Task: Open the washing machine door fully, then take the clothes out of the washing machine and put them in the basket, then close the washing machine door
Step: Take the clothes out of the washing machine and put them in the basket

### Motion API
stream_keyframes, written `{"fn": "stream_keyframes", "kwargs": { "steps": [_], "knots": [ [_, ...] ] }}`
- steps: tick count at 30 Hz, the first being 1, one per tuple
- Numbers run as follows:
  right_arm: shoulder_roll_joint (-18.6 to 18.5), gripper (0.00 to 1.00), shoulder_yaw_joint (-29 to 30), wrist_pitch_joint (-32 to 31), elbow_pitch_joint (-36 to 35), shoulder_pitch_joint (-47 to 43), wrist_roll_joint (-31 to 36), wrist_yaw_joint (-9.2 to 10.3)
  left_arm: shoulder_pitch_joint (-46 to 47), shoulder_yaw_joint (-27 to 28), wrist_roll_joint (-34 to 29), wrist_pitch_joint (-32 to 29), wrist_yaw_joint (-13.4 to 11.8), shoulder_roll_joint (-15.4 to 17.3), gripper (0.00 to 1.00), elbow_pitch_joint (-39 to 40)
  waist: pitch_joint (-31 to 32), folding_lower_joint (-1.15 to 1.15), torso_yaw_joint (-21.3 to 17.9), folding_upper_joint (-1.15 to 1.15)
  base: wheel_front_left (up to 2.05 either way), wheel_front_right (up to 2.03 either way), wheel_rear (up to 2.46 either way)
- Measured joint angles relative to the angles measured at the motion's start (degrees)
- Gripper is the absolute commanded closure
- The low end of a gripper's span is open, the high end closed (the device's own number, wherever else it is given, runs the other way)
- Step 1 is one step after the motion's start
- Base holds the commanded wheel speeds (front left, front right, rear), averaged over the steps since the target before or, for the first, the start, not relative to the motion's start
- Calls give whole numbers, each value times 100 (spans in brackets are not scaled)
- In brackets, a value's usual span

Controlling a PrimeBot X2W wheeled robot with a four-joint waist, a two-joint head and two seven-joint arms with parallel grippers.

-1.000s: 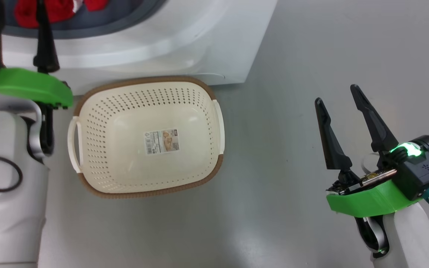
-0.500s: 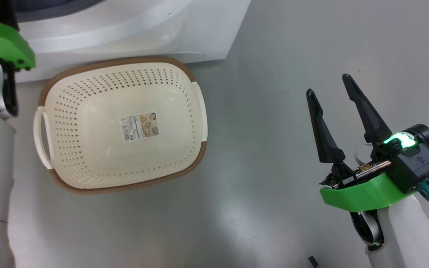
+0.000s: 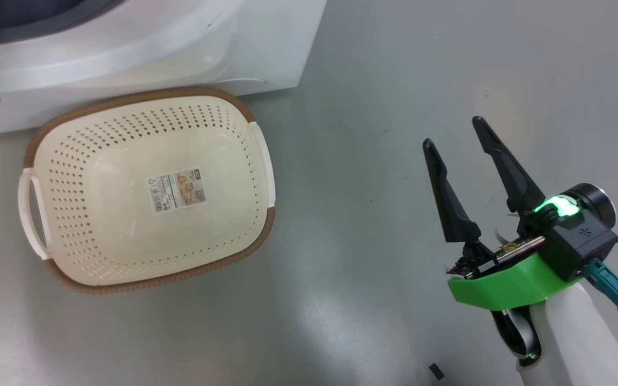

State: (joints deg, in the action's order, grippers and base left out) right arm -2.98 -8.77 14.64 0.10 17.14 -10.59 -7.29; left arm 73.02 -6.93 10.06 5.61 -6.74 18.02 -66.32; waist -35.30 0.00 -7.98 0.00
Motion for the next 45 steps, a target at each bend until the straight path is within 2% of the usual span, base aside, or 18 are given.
{"fn": "stream_keyframes", "kwargs": {
  "steps": [10,11,13,19,24,29,35,38,45],
  "knots": [
    [1,0,-165,0,54,0,-59,0,126,-381,-293,-375,-31,171,0,-405,48,0,-147,0,0,0,0],
    [1,0,-165,0,54,0,-59,0,126,-381,-293,-375,-31,171,17,-405,48,0,-147,0,0,0,0],
    [0,0,-164,0,62,0,-60,0,130,-405,-293,-408,-29,210,100,-437,39,0,-169,0,0,0,0],
    [1,0,-166,0,76,0,-100,0,181,-447,-296,-238,-21,263,100,-443,-7,0,-195,0,0,0,0],
    [1,0,-163,0,109,16,-180,0,208,-433,-196,134,30,260,100,-412,-24,0,-186,0,0,0,0],
    [1,0,-125,0,108,73,-192,0,205,-389,-85,683,29,229,100,-186,-14,0,-124,0,0,0,0],
    [0,0,-94,0,105,72,-134,0,13,-266,97,862,21,120,100,229,27,0,15,0,0,0,0],
    [0,0,-43,0,102,69,-73,0,-252,-221,165,869,9,91,100,568,66,0,91,0,0,0,0],
    [-2,0,43,0,99,44,19,0,-1201,-55,169,871,-148,-78,100,2047,227,0,297,0,0,0,0]
  ]
}}
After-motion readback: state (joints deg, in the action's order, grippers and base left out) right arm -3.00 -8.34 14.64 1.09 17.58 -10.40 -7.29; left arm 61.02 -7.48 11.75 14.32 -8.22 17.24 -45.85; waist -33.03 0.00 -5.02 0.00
